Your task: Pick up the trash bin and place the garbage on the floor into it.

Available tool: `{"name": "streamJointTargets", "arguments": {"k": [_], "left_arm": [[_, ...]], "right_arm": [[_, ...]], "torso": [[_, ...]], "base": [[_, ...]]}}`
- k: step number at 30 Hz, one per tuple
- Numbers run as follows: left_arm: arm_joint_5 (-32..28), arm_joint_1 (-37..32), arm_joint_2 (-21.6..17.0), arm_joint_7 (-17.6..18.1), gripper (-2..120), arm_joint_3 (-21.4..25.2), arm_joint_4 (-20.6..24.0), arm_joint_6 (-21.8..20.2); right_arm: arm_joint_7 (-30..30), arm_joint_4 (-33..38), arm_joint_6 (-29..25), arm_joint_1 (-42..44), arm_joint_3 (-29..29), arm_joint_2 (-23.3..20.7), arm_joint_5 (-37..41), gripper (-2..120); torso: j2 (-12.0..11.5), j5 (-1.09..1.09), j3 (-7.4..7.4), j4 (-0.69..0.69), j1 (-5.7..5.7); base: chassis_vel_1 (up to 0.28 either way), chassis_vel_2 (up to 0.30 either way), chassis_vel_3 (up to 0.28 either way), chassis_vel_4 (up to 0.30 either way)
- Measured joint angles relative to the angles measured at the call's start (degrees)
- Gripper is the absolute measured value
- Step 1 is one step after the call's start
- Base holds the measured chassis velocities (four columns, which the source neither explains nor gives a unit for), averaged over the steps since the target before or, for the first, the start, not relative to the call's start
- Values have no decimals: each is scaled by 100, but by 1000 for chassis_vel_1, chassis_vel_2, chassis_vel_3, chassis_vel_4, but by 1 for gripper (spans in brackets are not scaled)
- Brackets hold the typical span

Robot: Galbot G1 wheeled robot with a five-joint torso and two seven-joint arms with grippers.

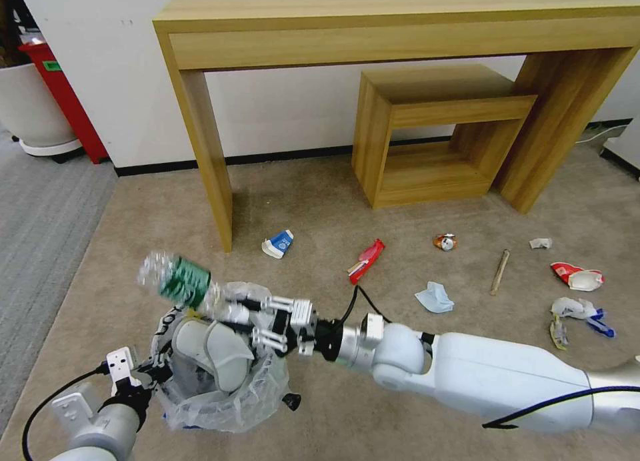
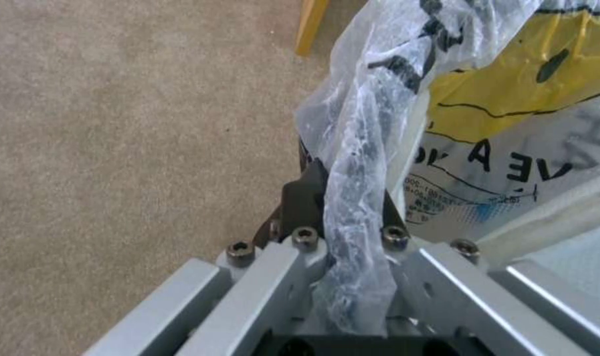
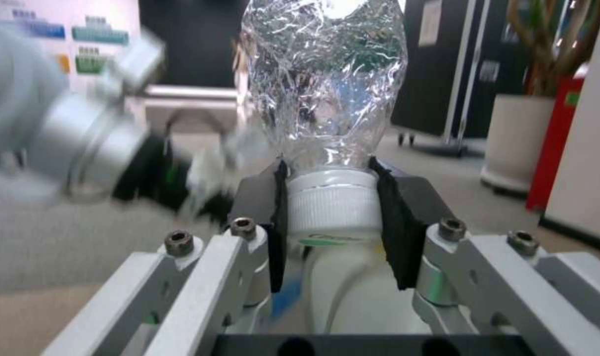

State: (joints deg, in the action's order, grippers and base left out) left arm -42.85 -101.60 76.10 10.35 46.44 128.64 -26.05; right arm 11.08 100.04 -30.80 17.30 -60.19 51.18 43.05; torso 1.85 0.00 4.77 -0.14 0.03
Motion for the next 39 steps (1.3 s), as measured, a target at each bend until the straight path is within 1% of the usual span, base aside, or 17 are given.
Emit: {"name": "streamJointTargets", "arguments": {"k": [10, 13, 16, 18, 19, 22, 23, 24, 26, 27, 30, 32, 33, 34, 35, 38, 39], "left_arm": [[41, 8, 78, -12, 1, -36, -6, 11], [47, 14, 86, -13, 1, -40, -13, 18], [51, 23, 101, -13, 1, -55, -19, 18], [63, 25, 110, -17, 1, -71, -30, 19], [63, 25, 110, -17, 1, -71, -30, 19], [65, 26, 98, -30, 1, -72, -48, 22], [65, 26, 98, -30, 1, -72, -48, 22], [64, 27, 86, -31, 1, -66, -48, 24], [60, 32, 79, -34, 1, -63, -51, 26], [60, 32, 79, -34, 1, -63, -51, 26], [52, 45, 67, -38, 1, -63, -87, 26], [52, 46, 67, -38, 1, -63, -95, 26], [54, 43, 66, -38, 1, -62, -99, 26], [55, 39, 63, -38, 1, -62, -100, 26], [55, 39, 63, -38, 1, -62, -100, 26], [56, 35, 43, -39, 1, -53, -102, 34], [56, 35, 43, -39, 1, -53, -102, 34]], "right_arm": [[-121, -877, -63, 268, -209, 473, -366, 27], [-146, -1002, -60, 271, -219, 546, -444, 27], [-167, -1089, -56, 282, -232, 603, -486, 31], [-212, -1162, -50, 324, -237, 653, -537, 42], [-212, -1162, -50, 324, -237, 653, -537, 42], [-221, -1173, -47, 350, -227, 656, -586, 58], [-221, -1173, -47, 350, -227, 656, -586, 58], [-220, -1145, -47, 353, -201, 633, -588, 64], [-220, -1089, -47, 374, -150, 605, -588, 71], [-220, -1089, -47, 374, -150, 605, -588, 71], [-318, -860, 4, 523, 148, 521, -539, 86], [-364, -794, 27, 563, 235, 492, -525, 89], [-446, -692, 70, 636, 382, 449, -503, 96], [-543, -563, 144, 721, 566, 393, -466, 98], [-543, -563, 144, 721, 566, 393, -466, 98], [-904, -141, 389, 965, 1280, 255, -273, 100], [-904, -141, 389, 965, 1280, 255, -273, 100]], "torso": [[0, 0, 0, 1, 0], [0, 0, 0, 1, 0], [0, 0, 0, 1, 0], [0, 0, 0, 1, 0], [0, 0, 0, 1, 0], [0, 0, 0, 1, 0], [0, 0, 0, 1, 0], [0, 0, 0, 1, 0], [0, 0, 0, 1, 0], [0, 0, 0, 1, 0], [0, 0, 0, 1, 0], [0, 0, 0, 0, 0], [0, 0, 0, 1, 0], [0, 1, 0, 1, 0], [0, 1, 0, 1, 0], [0, 1, 0, 0, 0], [0, 1, 0, 0, 0]], "base": [[0, 0, 0, 0], [0, 0, 0, 0], [0, 0, 0, 0], [0, 0, 0, 0], [0, 0, 0, 0], [0, 0, 0, 0], [0, 0, 0, 0], [0, 0, 0, 0], [0, 0, 0, 0], [0, 0, 0, 0], [0, 0, 0, 0], [0, 0, 0, 0], [0, 0, 0, 0], [0, 0, 0, 0], [0, 0, 0, 0], [0, 0, 0, 0], [0, 0, 0, 0]]}}
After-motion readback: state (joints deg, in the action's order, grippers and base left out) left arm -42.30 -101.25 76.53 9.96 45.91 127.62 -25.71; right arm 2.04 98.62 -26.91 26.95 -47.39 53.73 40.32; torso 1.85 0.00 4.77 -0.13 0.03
